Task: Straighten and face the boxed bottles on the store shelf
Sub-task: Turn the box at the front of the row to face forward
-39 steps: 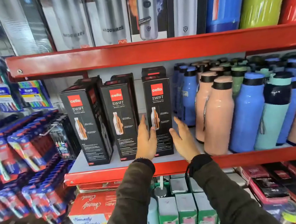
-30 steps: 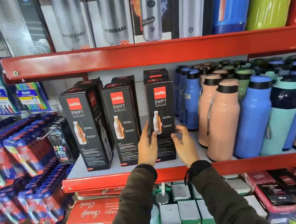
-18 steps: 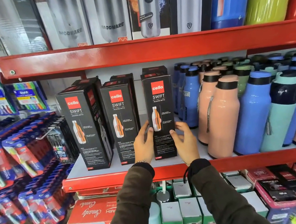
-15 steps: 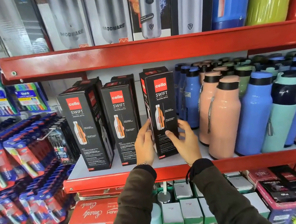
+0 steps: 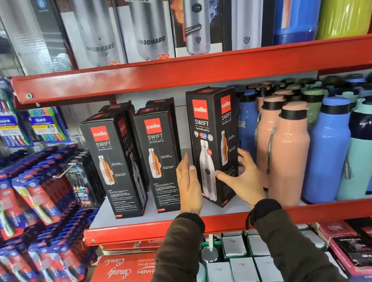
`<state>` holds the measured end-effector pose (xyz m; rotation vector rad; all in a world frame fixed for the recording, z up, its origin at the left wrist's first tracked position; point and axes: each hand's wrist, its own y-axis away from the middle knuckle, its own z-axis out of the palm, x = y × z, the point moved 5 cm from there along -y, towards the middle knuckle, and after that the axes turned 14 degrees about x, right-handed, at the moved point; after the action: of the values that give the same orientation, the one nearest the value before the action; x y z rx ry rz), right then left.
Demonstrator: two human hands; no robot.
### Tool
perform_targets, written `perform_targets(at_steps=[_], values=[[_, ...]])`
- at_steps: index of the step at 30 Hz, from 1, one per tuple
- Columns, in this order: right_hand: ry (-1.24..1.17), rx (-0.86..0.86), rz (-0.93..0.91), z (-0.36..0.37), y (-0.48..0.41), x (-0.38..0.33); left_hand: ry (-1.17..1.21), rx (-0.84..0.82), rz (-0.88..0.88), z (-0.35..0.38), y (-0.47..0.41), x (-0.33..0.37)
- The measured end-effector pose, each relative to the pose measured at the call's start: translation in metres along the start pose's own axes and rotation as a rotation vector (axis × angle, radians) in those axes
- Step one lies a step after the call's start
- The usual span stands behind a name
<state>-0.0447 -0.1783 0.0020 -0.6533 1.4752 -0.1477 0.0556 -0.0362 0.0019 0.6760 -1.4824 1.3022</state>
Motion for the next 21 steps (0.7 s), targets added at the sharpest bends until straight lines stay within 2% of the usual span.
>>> perform_targets(at_steps=[6, 10, 21], values=[[-0.059, -0.160, 0.046, 0.002, -0.002, 0.005, -0.002, -0.031, -0.141, 0.006, -0.011, -0.012], [-0.084, -0.247, -0.002, 0.007, 0.000, 0.002, -0.035, 0.005, -0.045, 0.004, -0.007, -0.013], [-0.017, -0.242, 0.007, 0.014, 0.001, 0.012, -0.088, 0.025, 0.019, 0.008, -0.005, -0.023]])
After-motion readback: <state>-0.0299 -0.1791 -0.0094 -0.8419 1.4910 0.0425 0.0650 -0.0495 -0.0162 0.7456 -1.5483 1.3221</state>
